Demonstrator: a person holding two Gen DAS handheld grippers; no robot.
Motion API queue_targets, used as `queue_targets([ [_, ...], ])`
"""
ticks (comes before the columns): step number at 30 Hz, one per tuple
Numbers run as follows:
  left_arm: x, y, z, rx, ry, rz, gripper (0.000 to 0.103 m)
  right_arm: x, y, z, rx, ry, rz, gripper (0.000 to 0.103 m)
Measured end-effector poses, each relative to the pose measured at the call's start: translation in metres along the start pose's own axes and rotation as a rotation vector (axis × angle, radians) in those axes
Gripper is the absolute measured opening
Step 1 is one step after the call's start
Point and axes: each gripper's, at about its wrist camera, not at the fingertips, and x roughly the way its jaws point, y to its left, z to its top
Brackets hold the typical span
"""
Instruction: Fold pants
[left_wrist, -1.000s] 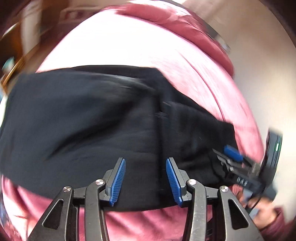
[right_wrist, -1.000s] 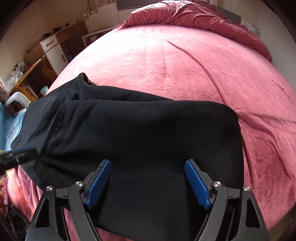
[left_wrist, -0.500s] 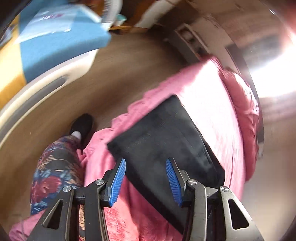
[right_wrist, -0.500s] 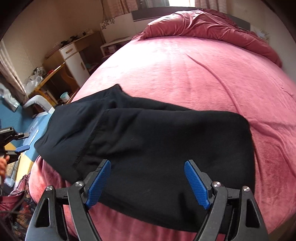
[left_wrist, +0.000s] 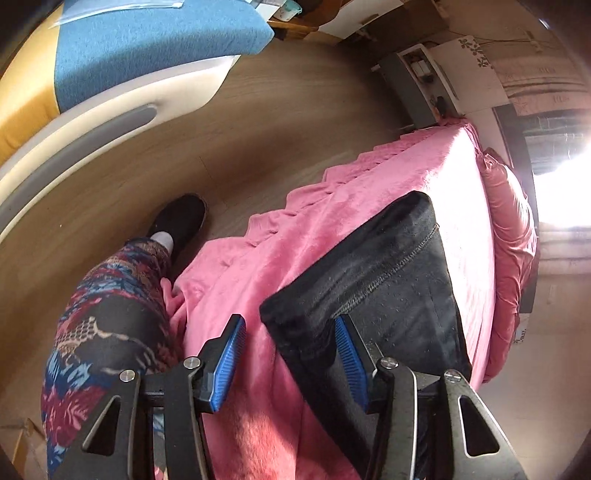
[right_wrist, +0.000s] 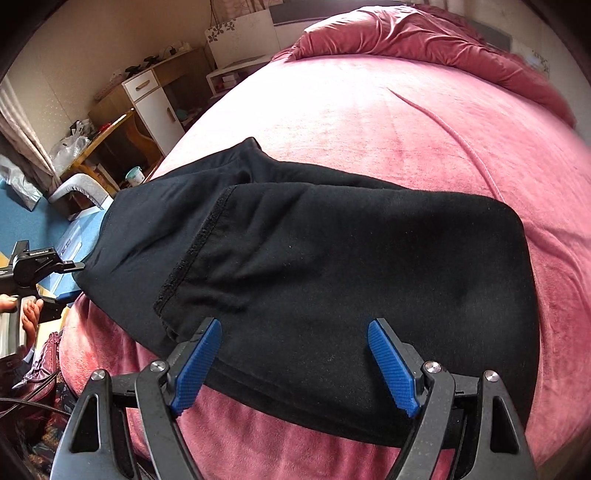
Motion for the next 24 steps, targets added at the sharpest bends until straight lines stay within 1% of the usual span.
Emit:
queue_targets([
  [1,0.003,-0.001,0.001,0.017,-0.003,-0.009,0.039,0.001,0.000,0.000,0.004,0.004,-0.001,0.083],
  [3,0.009,-0.003,0.001,0.027,-0.002,-0.010,0.032,0.004,-0.001,-0.001,0.010,0.013,-0.002,0.083],
  [5,0.008,-0.006,0.002,0.047,-0.016,-0.026,0.018,0.006,-0.001,-0.001,0.012,0.018,-0.005,0.083],
  [6,0.005,-0.011,0.001,0.069,-0.029,-0.030,0.016,0.006,-0.002,-0.001,0.014,0.019,-0.005,0.083],
  [9,-0.011,-0.034,-0.008,0.178,-0.095,-0.026,0.014,0.007,-0.003,-0.001,0.020,0.020,-0.002,0.083],
  [10,-0.018,-0.046,-0.013,0.229,-0.117,-0.042,0.014,0.006,-0.004,-0.001,0.022,0.018,0.000,0.083],
  [12,-0.032,-0.074,-0.025,0.346,-0.148,-0.098,0.013,0.006,-0.006,-0.001,0.029,0.016,0.004,0.083],
  [15,-0.045,-0.123,-0.058,0.558,-0.164,-0.162,0.013,0.005,-0.010,0.000,0.045,0.009,0.017,0.083],
  [16,-0.047,-0.141,-0.073,0.637,-0.162,-0.181,0.013,0.003,-0.011,0.000,0.053,0.005,0.025,0.083],
  [19,-0.046,-0.178,-0.114,0.821,-0.124,-0.239,0.013,-0.004,-0.016,0.002,0.087,-0.010,0.058,0.083],
  [20,-0.043,-0.188,-0.128,0.878,-0.105,-0.252,0.013,-0.006,-0.019,0.003,0.105,-0.016,0.084,0.083],
  [22,-0.036,-0.204,-0.156,0.992,-0.066,-0.270,0.013,-0.011,-0.029,0.008,0.159,-0.025,0.167,0.083],
  [24,-0.028,-0.213,-0.179,1.072,-0.025,-0.276,0.013,-0.015,-0.033,0.013,0.189,-0.039,0.230,0.083],
])
